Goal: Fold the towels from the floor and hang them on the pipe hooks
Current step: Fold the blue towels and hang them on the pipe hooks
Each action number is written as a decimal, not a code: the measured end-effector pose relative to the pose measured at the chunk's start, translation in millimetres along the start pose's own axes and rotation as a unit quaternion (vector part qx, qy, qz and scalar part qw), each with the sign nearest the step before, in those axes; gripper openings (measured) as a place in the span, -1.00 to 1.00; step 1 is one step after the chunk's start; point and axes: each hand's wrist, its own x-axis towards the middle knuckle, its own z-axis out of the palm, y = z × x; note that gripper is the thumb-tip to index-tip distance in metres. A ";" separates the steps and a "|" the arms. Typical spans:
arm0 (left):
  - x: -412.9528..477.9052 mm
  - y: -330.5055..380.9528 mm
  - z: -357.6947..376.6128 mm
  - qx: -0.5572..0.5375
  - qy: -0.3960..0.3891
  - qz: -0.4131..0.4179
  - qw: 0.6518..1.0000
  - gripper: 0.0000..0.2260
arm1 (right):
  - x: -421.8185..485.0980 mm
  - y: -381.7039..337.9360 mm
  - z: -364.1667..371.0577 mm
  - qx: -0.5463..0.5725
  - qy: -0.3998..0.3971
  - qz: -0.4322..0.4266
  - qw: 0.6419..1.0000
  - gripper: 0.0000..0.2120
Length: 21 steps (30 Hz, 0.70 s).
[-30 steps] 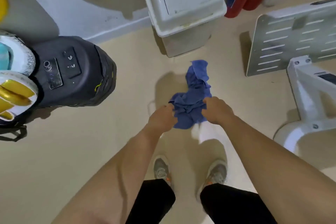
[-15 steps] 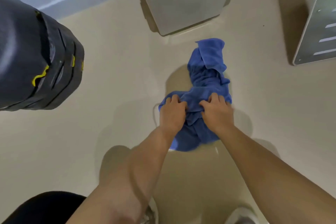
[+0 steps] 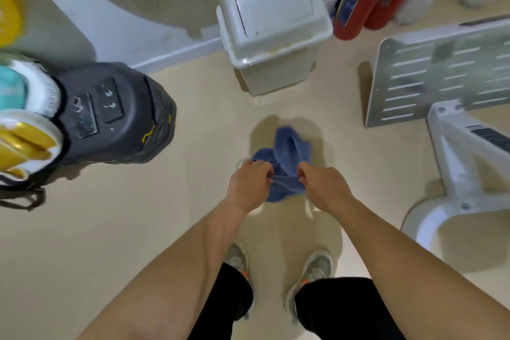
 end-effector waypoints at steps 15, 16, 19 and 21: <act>-230.2 151.5 -412.0 -0.052 0.200 0.046 0.977 -0.83 | -312.0 -180.9 -325.1 0.183 0.071 -0.049 0.979 -0.67; -239.7 152.6 -422.8 -0.046 0.216 0.059 0.974 -0.83 | -322.5 -183.8 -327.2 0.185 0.081 -0.048 0.978 -0.68; -264.0 156.4 -445.0 -0.013 0.255 0.102 0.962 -0.89 | -343.1 -195.0 -329.5 0.190 0.124 -0.046 0.973 -0.72; -277.0 165.3 -454.3 -0.030 0.250 0.125 0.960 -0.91 | -349.6 -206.4 -338.2 0.179 0.147 -0.054 0.971 -0.71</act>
